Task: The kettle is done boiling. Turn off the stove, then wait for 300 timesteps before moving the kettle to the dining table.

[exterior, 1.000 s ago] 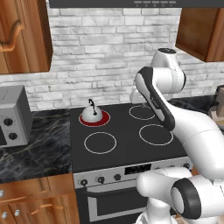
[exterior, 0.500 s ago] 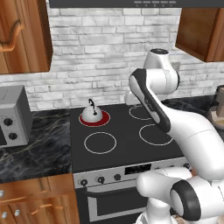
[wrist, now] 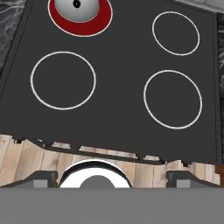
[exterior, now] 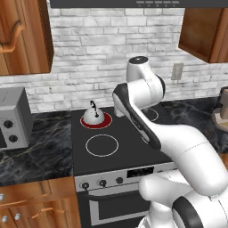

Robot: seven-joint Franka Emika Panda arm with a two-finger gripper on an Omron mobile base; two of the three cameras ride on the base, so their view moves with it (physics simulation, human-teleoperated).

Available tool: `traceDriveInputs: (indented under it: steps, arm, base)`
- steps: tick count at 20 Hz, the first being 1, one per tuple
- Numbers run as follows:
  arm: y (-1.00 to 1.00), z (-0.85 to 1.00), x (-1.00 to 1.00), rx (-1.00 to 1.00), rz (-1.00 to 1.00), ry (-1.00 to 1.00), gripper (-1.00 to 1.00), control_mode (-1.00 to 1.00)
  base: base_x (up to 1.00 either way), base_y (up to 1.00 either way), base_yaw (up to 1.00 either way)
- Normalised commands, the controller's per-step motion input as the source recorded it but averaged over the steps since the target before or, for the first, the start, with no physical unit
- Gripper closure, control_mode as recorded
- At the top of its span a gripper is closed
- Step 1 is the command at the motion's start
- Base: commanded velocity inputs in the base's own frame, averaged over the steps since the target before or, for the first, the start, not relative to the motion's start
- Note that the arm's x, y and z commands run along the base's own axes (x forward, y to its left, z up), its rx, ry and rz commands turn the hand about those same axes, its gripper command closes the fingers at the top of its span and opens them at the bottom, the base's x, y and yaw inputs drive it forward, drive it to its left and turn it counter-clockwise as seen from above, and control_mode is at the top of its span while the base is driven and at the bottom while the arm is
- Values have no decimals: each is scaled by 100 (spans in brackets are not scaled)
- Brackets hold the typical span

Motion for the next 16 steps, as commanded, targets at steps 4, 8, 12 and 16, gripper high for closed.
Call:
traceDriveInputs:
  steps: [4,8,12,16]
  arm:
    - [32,-13,-43,-14,0,-8,-100,-100]
    - [34,-11,-48,-14,0,-10,-100,-100]
    - [37,-15,-38,-12,0,-6,-100,-100]
    - [39,-15,-11,-11,1,-2,-100,-100]
  base:
    - [0,0,0]
    - [0,0,0]
    - [0,0,0]
    - [0,0,0]
